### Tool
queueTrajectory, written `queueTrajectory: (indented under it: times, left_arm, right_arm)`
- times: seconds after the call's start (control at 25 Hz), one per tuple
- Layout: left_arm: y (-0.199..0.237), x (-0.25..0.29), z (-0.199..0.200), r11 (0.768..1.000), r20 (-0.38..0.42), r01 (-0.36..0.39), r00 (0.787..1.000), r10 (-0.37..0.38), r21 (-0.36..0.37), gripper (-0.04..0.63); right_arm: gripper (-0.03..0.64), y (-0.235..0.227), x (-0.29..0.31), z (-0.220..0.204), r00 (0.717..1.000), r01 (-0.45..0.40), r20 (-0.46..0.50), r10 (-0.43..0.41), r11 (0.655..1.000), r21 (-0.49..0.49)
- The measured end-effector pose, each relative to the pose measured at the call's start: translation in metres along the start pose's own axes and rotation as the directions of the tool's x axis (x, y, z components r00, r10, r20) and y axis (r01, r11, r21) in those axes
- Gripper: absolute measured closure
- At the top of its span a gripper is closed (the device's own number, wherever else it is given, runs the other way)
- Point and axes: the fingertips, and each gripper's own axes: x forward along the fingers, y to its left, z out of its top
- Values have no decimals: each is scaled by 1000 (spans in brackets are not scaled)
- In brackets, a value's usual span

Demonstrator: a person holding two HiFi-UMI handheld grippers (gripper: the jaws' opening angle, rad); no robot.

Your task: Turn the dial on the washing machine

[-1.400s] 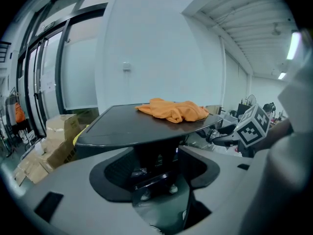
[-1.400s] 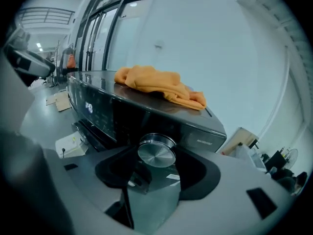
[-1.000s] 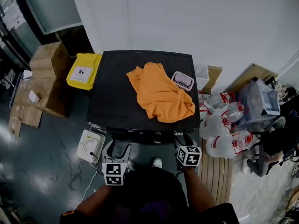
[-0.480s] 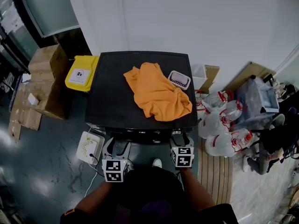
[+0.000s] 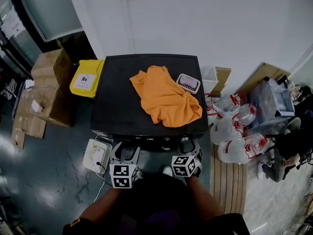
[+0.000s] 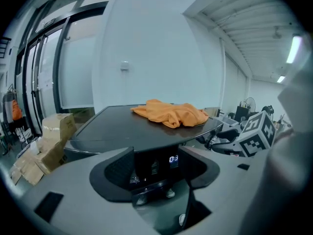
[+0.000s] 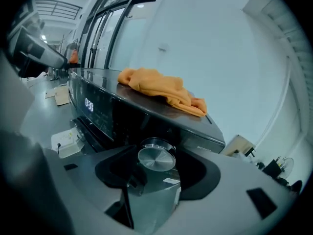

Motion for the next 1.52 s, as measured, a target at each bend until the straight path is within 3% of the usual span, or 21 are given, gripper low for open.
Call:
queueTrajectory:
  times: [0.12, 0.2, 0.28, 0.4, 0.48, 0.56, 0.68, 0.76, 0.88, 0.96, 1.08, 1.28, 1.44, 1.52]
  left_arm:
    - [0, -1, 0, 1000, -6, 1, 1000, -1, 2, 310]
    - [0, 0, -1, 1000, -8, 5, 1000, -5, 4, 310]
    - [-1, 2, -1, 1000, -9, 10, 1000, -10, 3, 310]
    - [-3, 6, -2, 1000, -12, 21, 1000, -21, -3, 310]
    - [-6, 8, -1, 1000, -8, 31, 999, -31, -4, 310]
    - [-8, 10, -2, 999, -11, 38, 999, -38, -4, 310]
    - [-9, 13, -1, 999, -13, 41, 999, -41, -1, 310]
    - [-9, 15, 0, 999, -10, 42, 999, -42, 4, 310]
    - [-8, 17, 0, 999, -11, 43, 999, -43, 9, 310]
    - [-7, 17, 0, 999, -14, 44, 999, -43, 12, 310]
    - [-5, 17, 0, 999, -15, 44, 999, -44, 19, 310]
    - [-2, 17, -1, 999, -14, 44, 999, -44, 19, 310]
    - [0, 18, -1, 999, -14, 44, 999, -43, 13, 310]
    - [2, 18, -2, 999, -14, 43, 999, -43, 10, 310]
  right_arm:
    - [360, -2, -1, 0, 1000, -23, 10, 23, 998, 63]
    - [361, -6, -1, -1, 997, -75, 33, 71, 983, 170]
    - [362, -10, 0, -5, 990, -141, 65, 127, 945, 296]
    - [362, -14, 2, -9, 971, -238, 112, 211, 861, 449]
    - [362, -16, 3, -11, 959, -283, 135, 249, 811, 511]
    - [362, -17, 4, -11, 951, -306, 146, 271, 784, 539]
    - [359, -16, 4, -11, 956, -292, 131, 263, 810, 508]
    - [351, -14, 3, -11, 971, -240, 93, 221, 874, 422]
    - [334, -8, -2, -6, 990, -138, 44, 132, 966, 217]
    - [328, -3, -4, 0, 996, -84, 35, 81, 992, 97]
    - [328, -1, -1, 1, 1000, -16, 17, 16, 1000, 8]
    - [351, -1, 2, 0, 1000, 1, 11, -2, 1000, 31]
    - [354, -5, 1, -2, 998, -58, 33, 53, 984, 168]
    - [356, -7, 2, -5, 993, -115, 56, 104, 954, 277]
